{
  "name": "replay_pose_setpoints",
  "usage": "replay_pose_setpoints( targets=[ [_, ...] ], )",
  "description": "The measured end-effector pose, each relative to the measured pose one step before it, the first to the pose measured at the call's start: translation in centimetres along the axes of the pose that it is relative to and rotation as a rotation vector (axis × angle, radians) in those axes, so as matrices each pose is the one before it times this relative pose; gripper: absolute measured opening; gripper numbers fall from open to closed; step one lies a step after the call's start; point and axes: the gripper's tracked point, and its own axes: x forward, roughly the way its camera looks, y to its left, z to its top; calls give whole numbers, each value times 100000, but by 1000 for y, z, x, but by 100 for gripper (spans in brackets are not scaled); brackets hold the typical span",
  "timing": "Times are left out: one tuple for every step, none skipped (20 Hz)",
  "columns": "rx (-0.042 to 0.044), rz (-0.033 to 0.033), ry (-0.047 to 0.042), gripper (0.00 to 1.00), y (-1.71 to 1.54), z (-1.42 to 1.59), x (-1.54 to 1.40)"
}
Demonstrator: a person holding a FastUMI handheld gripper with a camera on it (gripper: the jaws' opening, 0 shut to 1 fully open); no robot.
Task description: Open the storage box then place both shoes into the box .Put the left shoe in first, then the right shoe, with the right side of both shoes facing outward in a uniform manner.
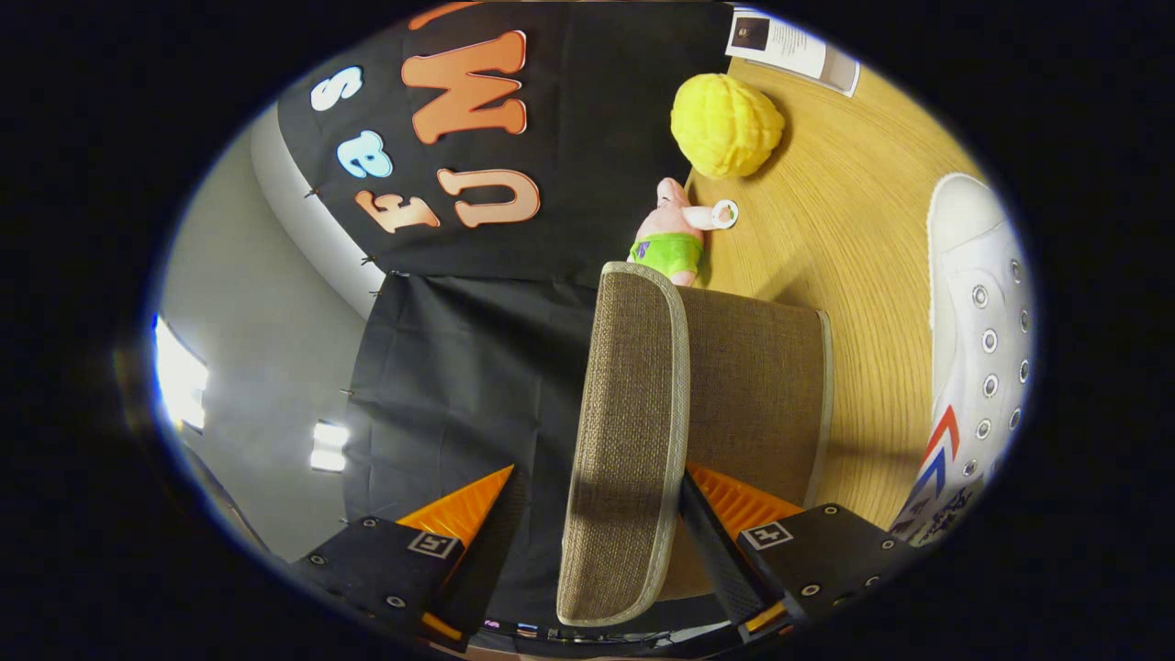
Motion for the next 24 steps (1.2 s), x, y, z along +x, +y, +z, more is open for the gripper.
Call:
replay_pose_setpoints(
  targets=[
    [-242,1311,-1758,94,648,254,-377],
    [90,1530,-2091,92,793,445,-421],
    [-95,1238,-2161,84,707,297,-109],
    [-910,55,-1804,80,535,410,22],
    [-1134,94,-1065,72,602,67,-141],
    [-930,447,-345,68,717,46,7],
    [-1401,-1776,-1421,57,354,109,195],
    [-1964,-2864,-1517,46,-43,168,335],
    [-1701,-1675,-1343,26,644,212,266],
    [-1592,-2693,-1152,15,310,236,294],
    [-3005,-1230,-1801,6,608,210,428],
    [-1939,-2125,-1533,5,839,127,252],
    [-1087,-2930,-755,5,528,-105,340],
    [-1147,-3449,-888,5,478,22,478],
    [-1794,-2750,-1161,4,701,36,279],
    [-1604,-2288,-1180,4,1072,-108,294],
    [-1221,-1081,-952,4,1171,-240,245],
    [-1453,43,-725,4,1366,-233,343],
    [-2391,-780,-410,4,1267,-463,323],
    [-3371,-1986,-72,5,983,-388,521],
    [-3591,-1803,88,5,846,-517,465],
    [-2355,-1067,51,5,1175,-424,543],
    [-1466,-104,-147,5,1317,-514,383],
    [-1112,53,-292,5,1281,-361,477]
  ],
)
